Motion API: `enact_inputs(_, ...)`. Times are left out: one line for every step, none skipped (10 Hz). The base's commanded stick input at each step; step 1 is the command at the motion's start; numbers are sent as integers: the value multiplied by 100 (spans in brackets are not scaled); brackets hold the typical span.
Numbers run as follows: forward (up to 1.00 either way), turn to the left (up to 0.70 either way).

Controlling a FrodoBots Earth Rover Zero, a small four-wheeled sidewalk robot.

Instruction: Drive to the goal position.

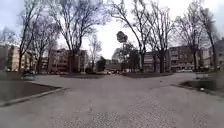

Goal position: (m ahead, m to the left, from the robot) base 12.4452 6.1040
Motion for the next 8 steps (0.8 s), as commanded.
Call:
enact_inputs(70,0)
enact_inputs(70,0)
enact_inputs(70,0)
enact_inputs(70,0)
enact_inputs(70,0)
enact_inputs(70,0)
enact_inputs(70,0)
enact_inputs(70,0)
